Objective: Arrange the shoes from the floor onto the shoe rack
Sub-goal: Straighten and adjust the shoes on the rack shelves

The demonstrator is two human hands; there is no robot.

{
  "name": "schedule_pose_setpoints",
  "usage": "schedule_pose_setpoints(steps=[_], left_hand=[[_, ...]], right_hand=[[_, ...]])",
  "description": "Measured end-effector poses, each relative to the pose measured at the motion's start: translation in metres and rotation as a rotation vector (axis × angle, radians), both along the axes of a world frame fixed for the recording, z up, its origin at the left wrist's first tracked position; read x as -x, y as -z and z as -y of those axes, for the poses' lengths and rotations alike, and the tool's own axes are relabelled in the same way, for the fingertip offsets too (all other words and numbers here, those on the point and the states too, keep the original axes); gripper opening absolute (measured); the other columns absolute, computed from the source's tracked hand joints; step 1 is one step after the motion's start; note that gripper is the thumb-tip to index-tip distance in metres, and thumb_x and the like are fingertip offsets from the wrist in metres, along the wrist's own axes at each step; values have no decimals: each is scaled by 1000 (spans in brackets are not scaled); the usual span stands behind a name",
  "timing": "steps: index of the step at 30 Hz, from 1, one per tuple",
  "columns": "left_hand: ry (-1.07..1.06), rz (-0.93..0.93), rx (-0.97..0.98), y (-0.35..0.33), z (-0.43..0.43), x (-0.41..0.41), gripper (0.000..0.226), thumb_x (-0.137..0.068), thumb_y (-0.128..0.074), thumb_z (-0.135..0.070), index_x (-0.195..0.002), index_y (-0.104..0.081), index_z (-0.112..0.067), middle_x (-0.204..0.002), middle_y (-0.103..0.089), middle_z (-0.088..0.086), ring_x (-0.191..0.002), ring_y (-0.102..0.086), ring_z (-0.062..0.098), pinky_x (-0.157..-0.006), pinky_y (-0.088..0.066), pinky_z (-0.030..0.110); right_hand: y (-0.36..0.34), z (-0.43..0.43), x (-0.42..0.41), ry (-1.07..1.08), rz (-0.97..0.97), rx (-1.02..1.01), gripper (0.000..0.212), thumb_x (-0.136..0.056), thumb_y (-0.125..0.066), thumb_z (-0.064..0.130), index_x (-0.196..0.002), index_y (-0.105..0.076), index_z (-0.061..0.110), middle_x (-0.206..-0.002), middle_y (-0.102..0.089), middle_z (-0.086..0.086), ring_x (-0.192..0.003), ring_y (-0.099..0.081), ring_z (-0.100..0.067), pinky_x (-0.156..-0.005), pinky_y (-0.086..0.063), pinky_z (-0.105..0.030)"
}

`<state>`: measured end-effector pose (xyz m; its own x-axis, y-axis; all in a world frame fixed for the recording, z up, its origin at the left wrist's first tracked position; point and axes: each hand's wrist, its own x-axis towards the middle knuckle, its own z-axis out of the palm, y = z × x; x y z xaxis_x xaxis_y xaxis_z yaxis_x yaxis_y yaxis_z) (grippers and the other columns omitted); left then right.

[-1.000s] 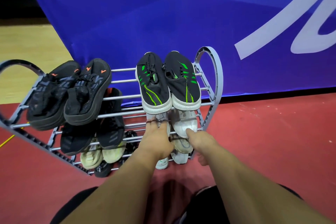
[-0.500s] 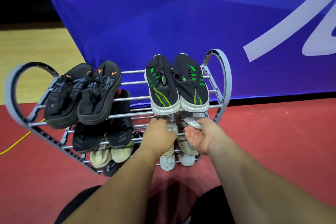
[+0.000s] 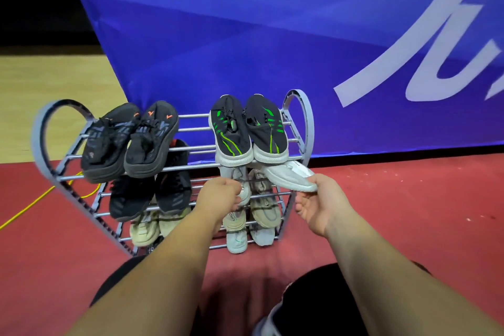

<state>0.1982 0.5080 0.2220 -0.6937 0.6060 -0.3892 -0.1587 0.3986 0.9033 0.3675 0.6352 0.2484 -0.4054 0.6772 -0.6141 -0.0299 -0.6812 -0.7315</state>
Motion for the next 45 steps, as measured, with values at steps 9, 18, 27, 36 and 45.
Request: schedule_pose_setpoints(steps=[9,18,27,36,45], left_hand=[[16,197,33,-8,25,4,43,-93,-64,-47,-118,-65,-12,-110,-69,11,-90,-74,28,-71,-62,35],[-13,421,-92,-20,34,9,67,-93,-50,-70,-116,-69,-10,-113,-76,14,-102,-73,31,-84,-59,41],[363,659,-63,-33,49,3,48,-89,-71,-32,-127,-70,-3,-124,-70,18,-113,-67,32,-110,-47,47],[1019,490,299,-8,61,-1,50,-80,-76,-9,-129,-66,-9,-124,-71,15,-96,-74,17,-100,-52,40],[793,496,395,-9,79,19,39,-93,-62,-2,-132,-65,-8,-123,-68,18,-103,-69,30,-92,-59,50]], right_hand=[[-27,-4,-52,-21,28,-72,4,-67,-53,20,-65,-50,22,-57,-27,4,-42,-22,-12,-45,-18,-21],[-34,-8,-70,-159,-91,-52,5,-65,-54,16,-70,-53,17,-43,-28,4,-32,-16,-10,-42,-10,-19],[-24,-12,-66,-177,-63,-54,21,-67,-65,25,-84,-65,13,-49,-38,1,-35,-19,-11,-42,-16,-21],[0,-12,-43,-109,107,8,20,-94,-63,35,-96,-67,15,-74,-67,-4,-59,-52,-17,-59,-46,-29],[14,1,-1,-235,211,-76,20,-97,-62,28,-102,-66,9,-111,-72,-17,-96,-69,-30,-69,-56,-36]])
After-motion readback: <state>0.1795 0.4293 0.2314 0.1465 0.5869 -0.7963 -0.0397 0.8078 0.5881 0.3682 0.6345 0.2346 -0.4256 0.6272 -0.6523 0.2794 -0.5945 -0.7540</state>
